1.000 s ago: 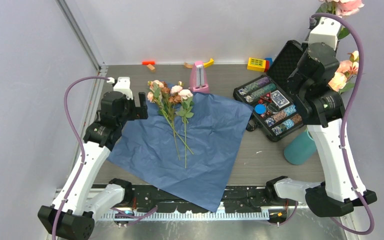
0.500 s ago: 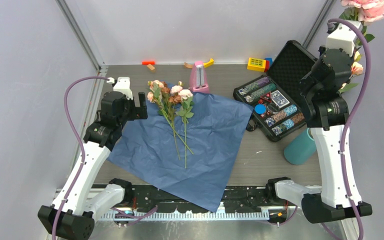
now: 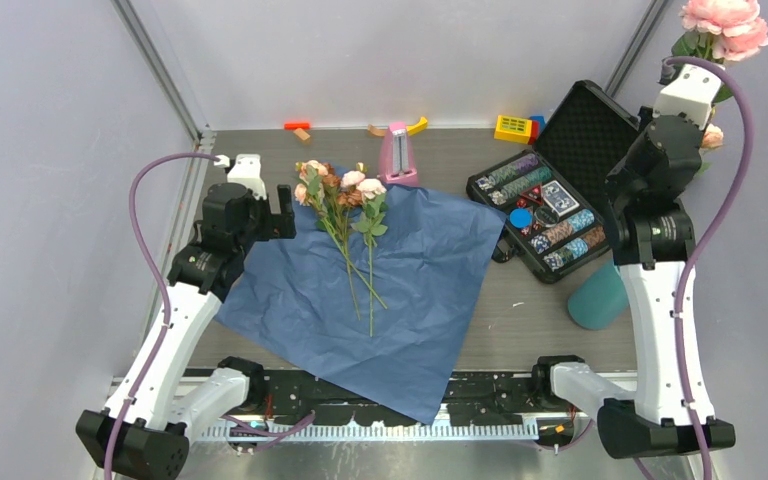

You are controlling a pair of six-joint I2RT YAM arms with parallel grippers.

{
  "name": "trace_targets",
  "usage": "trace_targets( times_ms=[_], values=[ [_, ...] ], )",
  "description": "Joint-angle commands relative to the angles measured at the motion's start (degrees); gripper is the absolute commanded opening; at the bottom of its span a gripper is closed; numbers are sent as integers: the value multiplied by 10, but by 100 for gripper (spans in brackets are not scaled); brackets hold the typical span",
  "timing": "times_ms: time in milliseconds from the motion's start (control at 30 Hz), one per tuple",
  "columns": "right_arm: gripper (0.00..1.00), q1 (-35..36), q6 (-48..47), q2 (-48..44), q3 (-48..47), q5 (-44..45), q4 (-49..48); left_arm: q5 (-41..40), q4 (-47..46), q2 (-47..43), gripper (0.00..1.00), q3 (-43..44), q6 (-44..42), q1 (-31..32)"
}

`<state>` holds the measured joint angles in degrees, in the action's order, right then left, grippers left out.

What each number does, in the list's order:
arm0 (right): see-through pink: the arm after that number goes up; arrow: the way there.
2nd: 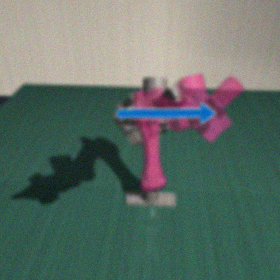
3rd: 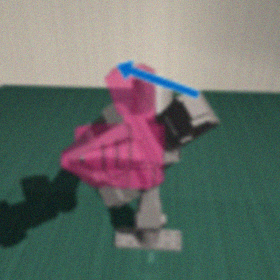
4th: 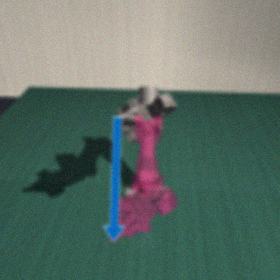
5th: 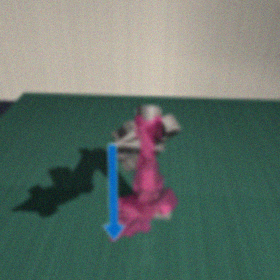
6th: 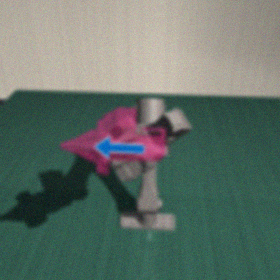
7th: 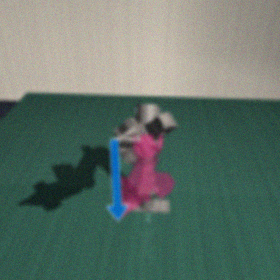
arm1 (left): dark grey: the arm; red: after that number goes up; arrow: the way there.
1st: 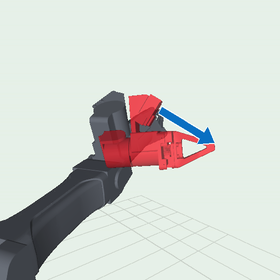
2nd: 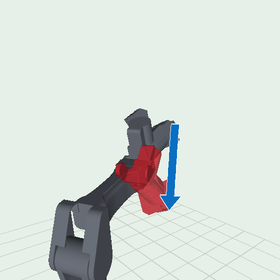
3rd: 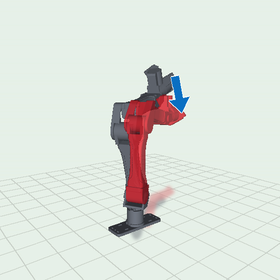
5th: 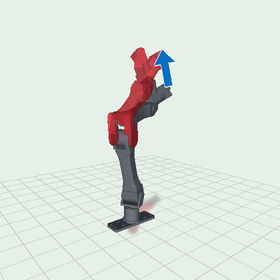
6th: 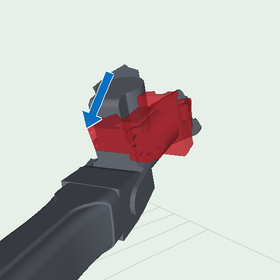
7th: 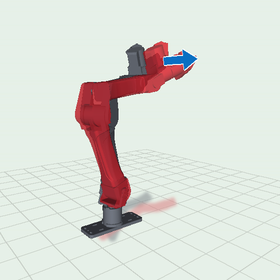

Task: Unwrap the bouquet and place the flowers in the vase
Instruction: Insert the fake flower into the vase.

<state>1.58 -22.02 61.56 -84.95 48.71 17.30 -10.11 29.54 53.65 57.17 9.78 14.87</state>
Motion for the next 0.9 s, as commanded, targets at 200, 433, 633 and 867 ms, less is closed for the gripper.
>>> trace_targets(
  times_ms=[200, 433, 633, 867],
  values=[
    [0, -2, 36, -51, 2, -27, -47, 7, -25, 4, 100, -2, -5, 0],
    [0, -2, 31, -62, 66, 1, -72, 3, -24, 9, 100, -2, -8, 0],
    [0, -2, 61, -92, 115, 33, -83, 6, -24, 14, 100, -2, -7, 0],
    [0, -3, 101, -112, 154, 27, -57, 11, -24, 11, 100, -3, -4, 0]
  ],
)
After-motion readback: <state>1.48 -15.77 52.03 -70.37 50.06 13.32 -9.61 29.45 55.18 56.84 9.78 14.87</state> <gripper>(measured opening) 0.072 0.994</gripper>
